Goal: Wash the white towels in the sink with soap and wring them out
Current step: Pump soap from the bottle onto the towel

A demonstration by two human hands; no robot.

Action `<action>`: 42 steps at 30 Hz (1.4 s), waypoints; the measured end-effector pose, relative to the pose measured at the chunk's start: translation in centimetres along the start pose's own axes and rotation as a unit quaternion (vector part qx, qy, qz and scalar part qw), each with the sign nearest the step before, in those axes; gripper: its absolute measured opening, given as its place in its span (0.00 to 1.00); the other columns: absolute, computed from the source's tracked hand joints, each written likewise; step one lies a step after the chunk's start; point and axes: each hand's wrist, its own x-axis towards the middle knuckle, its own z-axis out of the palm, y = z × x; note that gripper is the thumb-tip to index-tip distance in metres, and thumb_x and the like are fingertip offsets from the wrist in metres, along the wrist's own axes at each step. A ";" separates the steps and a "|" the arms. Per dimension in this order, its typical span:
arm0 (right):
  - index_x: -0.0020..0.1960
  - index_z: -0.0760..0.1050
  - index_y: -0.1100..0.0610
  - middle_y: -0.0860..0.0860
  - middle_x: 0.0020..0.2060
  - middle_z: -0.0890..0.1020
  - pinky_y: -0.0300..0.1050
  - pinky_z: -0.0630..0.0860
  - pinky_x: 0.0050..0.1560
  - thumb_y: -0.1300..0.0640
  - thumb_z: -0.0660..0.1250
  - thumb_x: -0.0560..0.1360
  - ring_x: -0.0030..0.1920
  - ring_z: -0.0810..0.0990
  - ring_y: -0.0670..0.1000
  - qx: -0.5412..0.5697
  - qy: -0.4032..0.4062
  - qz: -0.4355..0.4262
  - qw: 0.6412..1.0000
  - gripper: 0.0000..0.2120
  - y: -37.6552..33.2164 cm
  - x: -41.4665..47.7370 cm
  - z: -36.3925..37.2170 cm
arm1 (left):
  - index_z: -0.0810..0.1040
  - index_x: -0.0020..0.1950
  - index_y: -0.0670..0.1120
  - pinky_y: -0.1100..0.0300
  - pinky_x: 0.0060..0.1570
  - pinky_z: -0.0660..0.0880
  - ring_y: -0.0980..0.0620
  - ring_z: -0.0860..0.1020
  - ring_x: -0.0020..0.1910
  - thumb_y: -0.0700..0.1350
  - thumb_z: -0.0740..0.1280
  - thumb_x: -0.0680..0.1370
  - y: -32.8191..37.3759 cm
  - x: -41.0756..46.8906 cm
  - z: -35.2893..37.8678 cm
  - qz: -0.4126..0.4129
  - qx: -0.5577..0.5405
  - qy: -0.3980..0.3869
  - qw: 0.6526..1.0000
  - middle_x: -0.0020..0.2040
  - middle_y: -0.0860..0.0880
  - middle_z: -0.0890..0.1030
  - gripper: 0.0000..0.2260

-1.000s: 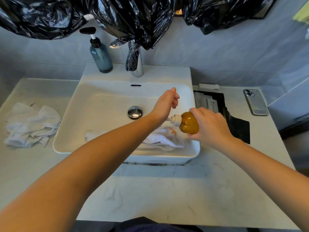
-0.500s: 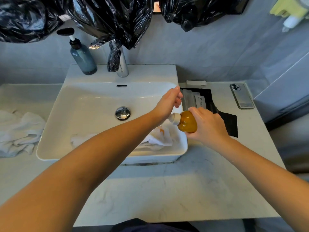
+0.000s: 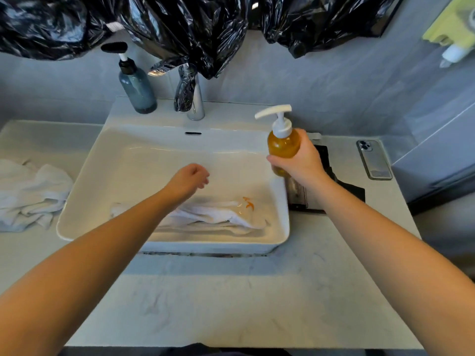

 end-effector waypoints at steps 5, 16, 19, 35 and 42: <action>0.73 0.64 0.51 0.49 0.63 0.73 0.51 0.72 0.63 0.53 0.79 0.69 0.63 0.73 0.52 0.059 0.002 0.032 0.998 0.37 -3.4 7.1 3.2 | 0.76 0.58 0.47 0.57 0.55 0.71 0.50 0.76 0.55 0.46 0.63 0.82 -3.8 -1.9 -1.4 0.071 0.247 -0.041 0.966 0.55 0.50 0.77 0.07; 0.74 0.63 0.53 0.52 0.68 0.73 0.51 0.70 0.67 0.53 0.78 0.71 0.68 0.72 0.56 0.074 0.021 0.043 0.996 0.38 -4.8 14.1 7.7 | 0.77 0.60 0.49 0.55 0.58 0.73 0.53 0.76 0.54 0.45 0.66 0.80 -8.2 -4.7 -4.2 0.098 0.288 0.003 0.953 0.57 0.51 0.79 0.09; 0.76 0.59 0.54 0.53 0.70 0.70 0.47 0.69 0.65 0.55 0.77 0.72 0.70 0.70 0.54 0.080 0.036 0.045 0.995 0.40 -5.2 13.5 8.1 | 0.78 0.60 0.48 0.57 0.58 0.73 0.52 0.76 0.54 0.44 0.67 0.79 -8.3 -4.8 -4.2 0.120 0.274 0.009 0.954 0.57 0.51 0.79 0.10; 0.77 0.58 0.50 0.53 0.71 0.66 0.54 0.66 0.65 0.38 0.46 0.82 0.68 0.66 0.55 -0.458 -0.268 -0.150 0.834 0.27 4.1 -5.3 12.7 | 0.71 0.69 0.44 0.49 0.43 0.74 0.44 0.77 0.48 0.61 0.49 0.80 -9.0 0.2 0.7 0.340 0.483 -0.101 0.800 0.55 0.44 0.78 0.28; 0.64 0.71 0.56 0.53 0.56 0.78 0.49 0.66 0.47 0.44 0.46 0.83 0.53 0.75 0.55 -0.463 -0.195 -0.161 0.849 0.23 4.5 -2.9 14.5 | 0.72 0.64 0.42 0.51 0.42 0.71 0.42 0.77 0.48 0.58 0.45 0.82 -8.6 3.0 1.3 0.296 0.459 -0.108 0.831 0.53 0.43 0.78 0.26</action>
